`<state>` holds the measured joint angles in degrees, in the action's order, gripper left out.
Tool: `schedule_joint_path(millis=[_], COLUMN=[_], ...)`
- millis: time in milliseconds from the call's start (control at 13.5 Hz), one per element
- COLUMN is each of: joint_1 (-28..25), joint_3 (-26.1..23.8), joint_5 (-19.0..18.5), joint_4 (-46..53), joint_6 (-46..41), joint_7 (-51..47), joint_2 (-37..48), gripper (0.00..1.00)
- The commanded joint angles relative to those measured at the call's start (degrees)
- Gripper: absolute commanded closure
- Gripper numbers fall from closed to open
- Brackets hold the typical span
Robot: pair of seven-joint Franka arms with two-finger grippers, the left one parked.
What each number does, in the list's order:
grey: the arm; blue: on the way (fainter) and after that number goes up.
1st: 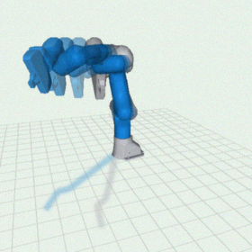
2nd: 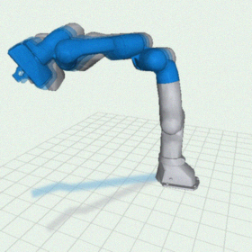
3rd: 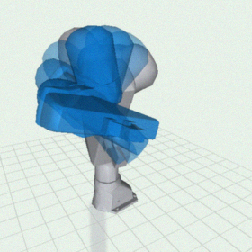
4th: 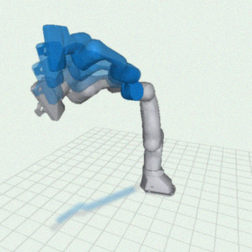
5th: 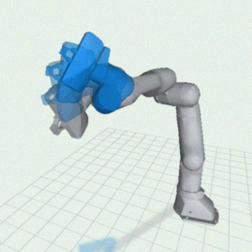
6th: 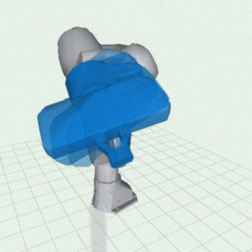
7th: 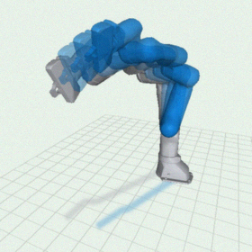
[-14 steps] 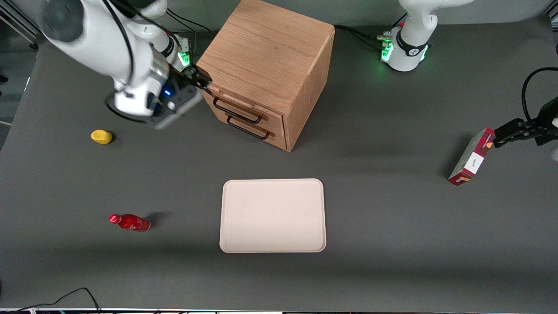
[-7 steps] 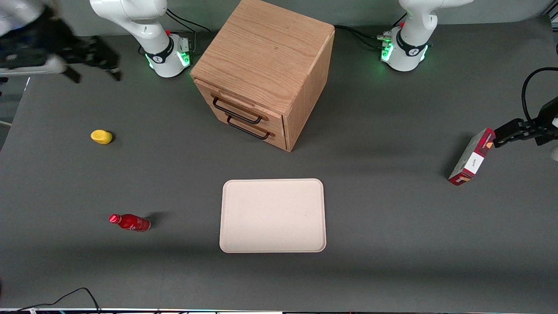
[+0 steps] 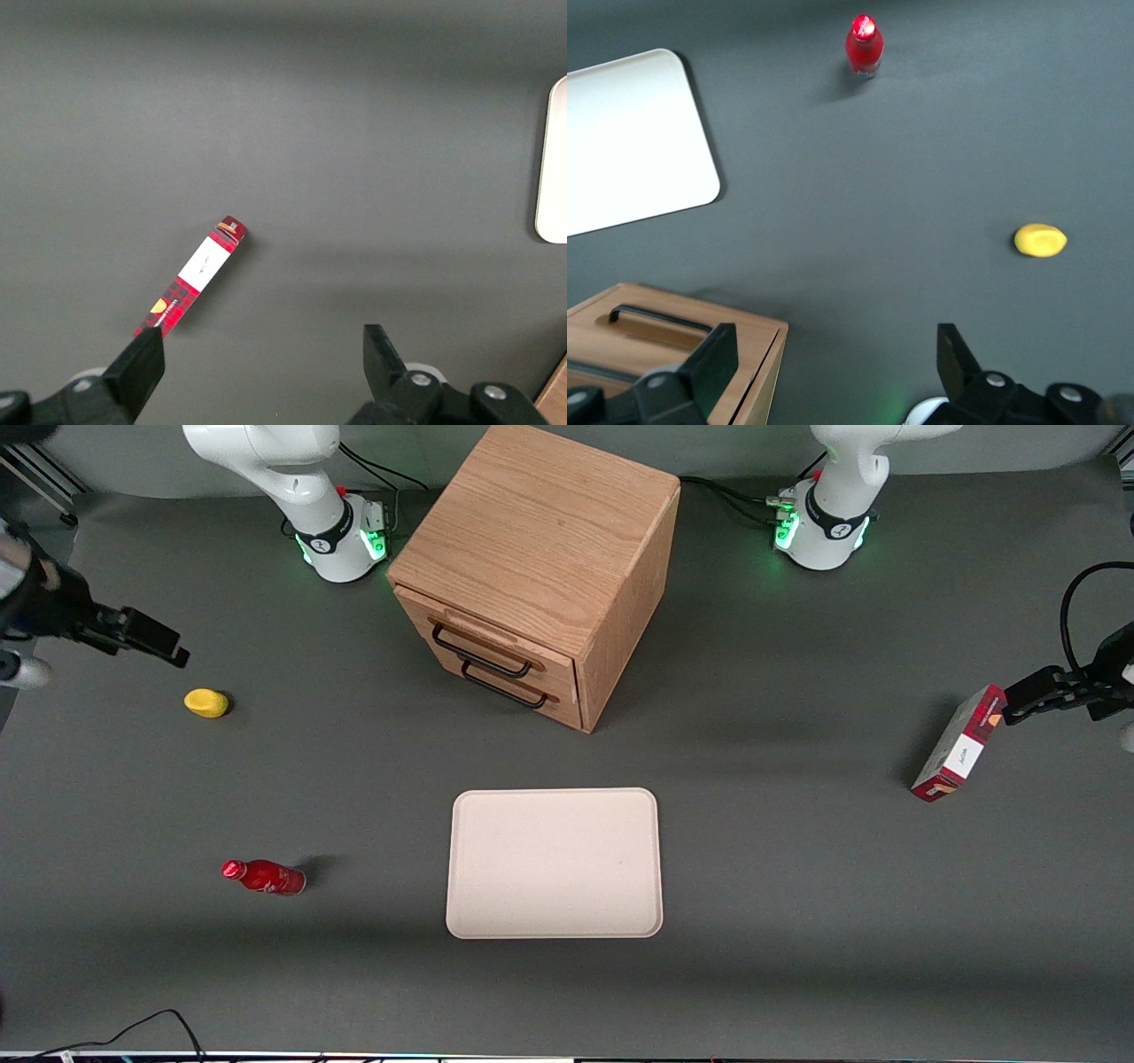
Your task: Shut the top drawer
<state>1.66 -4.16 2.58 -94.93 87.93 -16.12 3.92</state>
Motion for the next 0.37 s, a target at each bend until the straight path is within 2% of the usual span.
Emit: schedule_joint_path(millis=[0, 296], joint_1=[-0.5, -0.5], joint_3=[0.6, 0.6], joint_5=[-1.2, -1.2], joint_4=[-9.2, -6.9], joint_6=[5.3, 5.0], joint_7=[3.2, 3.3], joint_2=[6.4, 4.8], gripper=[0.0, 0.0])
